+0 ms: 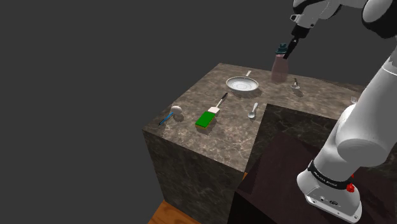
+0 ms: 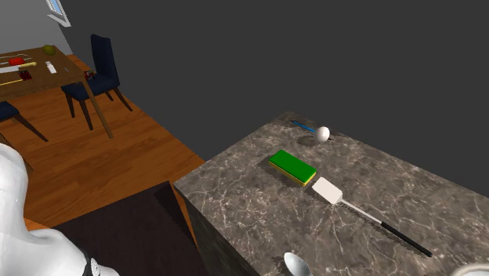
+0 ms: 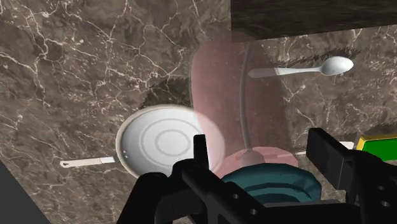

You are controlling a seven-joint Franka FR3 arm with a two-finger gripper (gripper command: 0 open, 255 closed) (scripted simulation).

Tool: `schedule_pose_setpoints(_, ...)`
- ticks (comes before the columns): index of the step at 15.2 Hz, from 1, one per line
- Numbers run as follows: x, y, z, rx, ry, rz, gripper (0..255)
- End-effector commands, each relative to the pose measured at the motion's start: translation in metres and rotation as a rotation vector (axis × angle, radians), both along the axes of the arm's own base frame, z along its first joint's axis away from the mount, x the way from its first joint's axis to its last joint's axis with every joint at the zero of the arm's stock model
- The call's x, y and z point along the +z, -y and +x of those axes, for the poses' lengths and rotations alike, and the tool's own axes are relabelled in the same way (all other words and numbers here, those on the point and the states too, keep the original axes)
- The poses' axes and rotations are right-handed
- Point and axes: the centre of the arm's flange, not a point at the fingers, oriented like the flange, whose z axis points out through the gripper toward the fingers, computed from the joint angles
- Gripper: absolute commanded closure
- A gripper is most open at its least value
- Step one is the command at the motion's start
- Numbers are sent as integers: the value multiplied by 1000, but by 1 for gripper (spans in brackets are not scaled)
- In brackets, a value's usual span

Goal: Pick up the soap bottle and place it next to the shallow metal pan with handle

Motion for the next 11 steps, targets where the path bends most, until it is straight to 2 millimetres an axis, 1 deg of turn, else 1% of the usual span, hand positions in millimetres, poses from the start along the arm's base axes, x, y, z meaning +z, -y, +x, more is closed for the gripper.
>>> schedule_pose_setpoints(1, -5, 26, -1, 5, 3, -3, 255)
schedule_pose_setpoints(11, -39, 154, -7, 4, 3, -3, 255)
